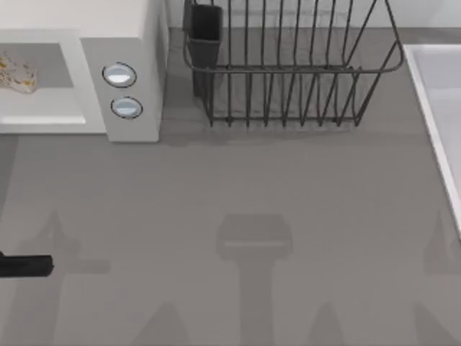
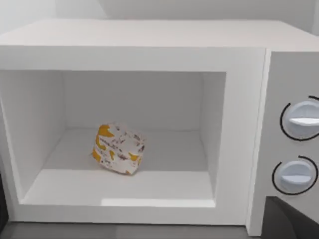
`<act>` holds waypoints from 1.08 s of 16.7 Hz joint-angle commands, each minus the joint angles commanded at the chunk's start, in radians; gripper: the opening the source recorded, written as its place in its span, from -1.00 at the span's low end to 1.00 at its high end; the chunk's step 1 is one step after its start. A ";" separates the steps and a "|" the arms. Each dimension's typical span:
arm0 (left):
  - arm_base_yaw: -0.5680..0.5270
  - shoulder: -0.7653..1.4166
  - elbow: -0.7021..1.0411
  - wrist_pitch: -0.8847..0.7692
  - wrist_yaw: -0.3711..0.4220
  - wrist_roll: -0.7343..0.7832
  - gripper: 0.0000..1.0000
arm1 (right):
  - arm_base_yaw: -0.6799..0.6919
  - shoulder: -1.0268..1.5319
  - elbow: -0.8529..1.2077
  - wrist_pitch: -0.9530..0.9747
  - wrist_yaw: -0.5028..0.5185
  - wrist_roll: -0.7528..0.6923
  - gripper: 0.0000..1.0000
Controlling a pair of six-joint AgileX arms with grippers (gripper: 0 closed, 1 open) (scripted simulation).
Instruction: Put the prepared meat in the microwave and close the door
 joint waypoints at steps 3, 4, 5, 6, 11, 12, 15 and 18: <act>-0.021 -0.042 -0.005 -0.041 -0.019 -0.001 -1.00 | 0.000 0.000 0.000 0.000 0.000 0.000 1.00; -0.021 -0.042 -0.005 -0.041 -0.019 -0.001 -1.00 | 0.000 0.000 0.000 0.000 0.000 0.000 1.00; -0.021 -0.042 -0.005 -0.041 -0.019 -0.001 -1.00 | 0.000 0.000 0.000 0.000 0.000 0.000 1.00; -0.017 -0.038 0.000 -0.039 -0.016 -0.001 -1.00 | 0.000 0.000 0.000 0.000 0.000 0.000 1.00; 0.077 0.068 0.096 -0.096 0.051 0.065 -1.00 | 0.000 0.000 0.000 0.000 0.000 0.000 1.00; 0.121 0.121 0.141 -0.122 0.082 0.095 -1.00 | 0.000 0.000 0.000 0.000 0.000 0.000 1.00; 0.288 0.329 0.316 -0.223 0.202 0.212 -1.00 | 0.000 0.000 0.000 0.000 0.000 0.000 1.00; 0.496 0.588 0.529 -0.347 0.351 0.354 -1.00 | 0.000 0.000 0.000 0.000 0.000 0.000 1.00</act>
